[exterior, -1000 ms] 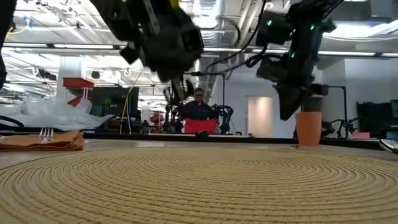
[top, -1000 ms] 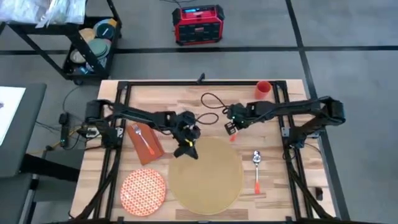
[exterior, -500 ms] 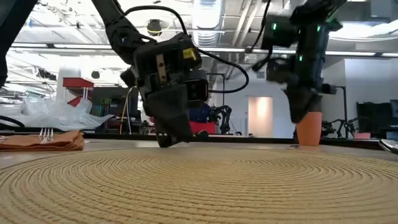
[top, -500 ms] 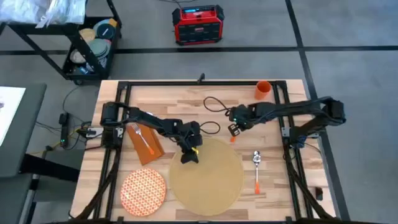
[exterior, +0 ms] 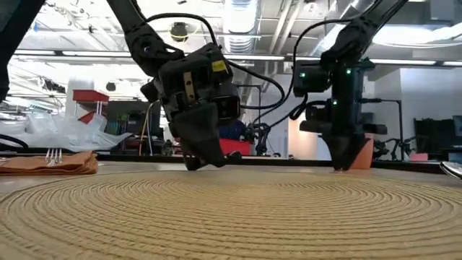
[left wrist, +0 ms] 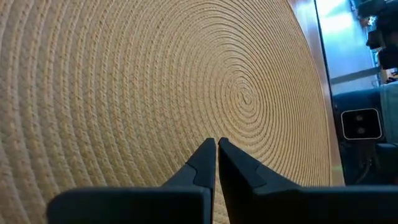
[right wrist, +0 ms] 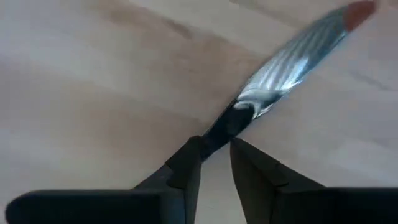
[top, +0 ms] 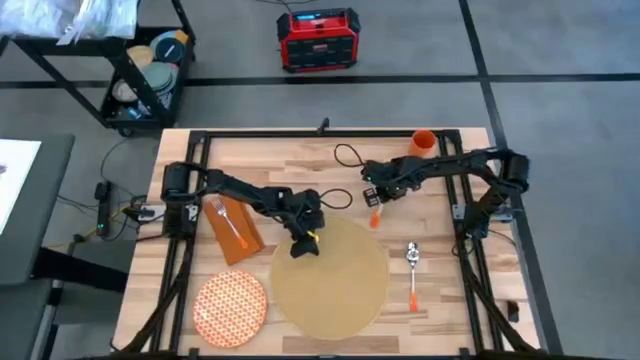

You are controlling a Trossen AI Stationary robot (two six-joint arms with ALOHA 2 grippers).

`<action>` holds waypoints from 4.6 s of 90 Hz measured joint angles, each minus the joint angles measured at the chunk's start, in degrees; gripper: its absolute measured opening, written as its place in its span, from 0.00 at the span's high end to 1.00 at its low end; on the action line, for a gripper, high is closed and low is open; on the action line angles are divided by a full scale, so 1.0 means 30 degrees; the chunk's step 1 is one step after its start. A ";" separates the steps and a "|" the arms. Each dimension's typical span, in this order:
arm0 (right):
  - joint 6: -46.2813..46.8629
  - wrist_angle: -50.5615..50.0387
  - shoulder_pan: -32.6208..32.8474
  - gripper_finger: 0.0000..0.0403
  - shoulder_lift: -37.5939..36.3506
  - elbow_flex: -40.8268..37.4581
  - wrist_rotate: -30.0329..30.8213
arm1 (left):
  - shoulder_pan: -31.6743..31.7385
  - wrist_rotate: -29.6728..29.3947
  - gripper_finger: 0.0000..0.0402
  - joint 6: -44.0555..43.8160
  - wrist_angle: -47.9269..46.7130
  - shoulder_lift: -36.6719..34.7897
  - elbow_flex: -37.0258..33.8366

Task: Set table place
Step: Put the table knife on the placemat

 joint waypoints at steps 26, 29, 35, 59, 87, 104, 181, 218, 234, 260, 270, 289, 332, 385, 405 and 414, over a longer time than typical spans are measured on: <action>-0.0614 0.0657 0.0246 0.81 0.0220 0.0109 -0.1102 | 0.0000 0.0022 1.00 0.0214 0.0033 0.0000 0.0000; -0.0765 0.0717 0.0288 0.81 0.0230 0.0196 -0.1253 | 0.0000 0.0015 1.00 0.0272 0.0051 0.0000 0.0000; -0.1057 0.0884 0.0566 0.82 0.0249 0.0317 -0.1625 | 0.0000 0.0007 1.00 0.0299 0.0113 0.0000 -0.0007; -0.0989 0.1977 0.2032 0.95 0.0421 0.0315 -0.2814 | 0.0051 -0.0171 1.00 0.0477 0.0152 0.0000 -0.0007; -0.1416 0.4104 0.3304 1.00 0.0344 0.0289 -0.4382 | 0.0058 -0.1233 1.00 0.0512 0.0201 0.0000 -0.0007; -0.3057 0.4385 0.4597 1.00 0.0383 0.0674 -0.5943 | 0.0058 -0.1658 1.00 0.0632 0.0196 0.0000 -0.0007; -0.0659 -0.2345 1.2011 0.90 0.0041 0.2384 -0.2217 | 0.0102 -0.1829 1.00 0.0342 0.0174 -0.0007 -0.0007; -0.0974 -0.0879 1.0892 0.98 0.0251 -0.0171 -0.1931 | 0.0109 -0.1851 1.00 -0.0015 0.0167 -0.0022 0.0000; -0.1217 -0.0979 0.9589 1.00 -0.0179 -0.0340 -0.2299 | 0.0113 -0.1851 1.00 0.0015 0.0167 -0.0018 0.0000; -0.2783 0.0843 0.8262 1.00 -0.2884 0.1160 0.0919 | 0.0209 -0.1851 1.00 0.0131 0.0196 -0.0016 0.0000; -0.3618 0.1434 0.6933 1.00 -0.2664 0.1228 0.0405 | 0.0270 -0.1847 1.00 0.0138 0.0199 -0.0015 0.0000; -0.3893 0.0934 0.6880 1.00 -0.2471 0.1248 -0.2087 | 0.0426 -0.1861 1.00 -0.0007 0.0134 -0.0015 0.0007; -0.2134 -0.0080 1.2846 1.00 -0.2771 0.1257 -0.4026 | 0.0488 -0.1854 1.00 0.0055 0.0049 -0.0018 0.0007; -0.0488 0.6682 1.2795 1.00 -0.2651 -0.1853 -0.4729 | 0.0517 -0.1851 1.00 0.0117 -0.0056 -0.0015 0.0007; -0.0495 0.7387 1.2645 1.00 -0.2248 -0.2177 -0.4707 | 0.0576 -0.1843 1.00 0.0423 -0.0059 -0.0015 0.0007; -0.0463 0.8608 1.2648 1.00 -0.1304 -0.2200 -0.4838 | 0.0576 -0.1851 1.00 0.0415 -0.0062 -0.0019 0.0007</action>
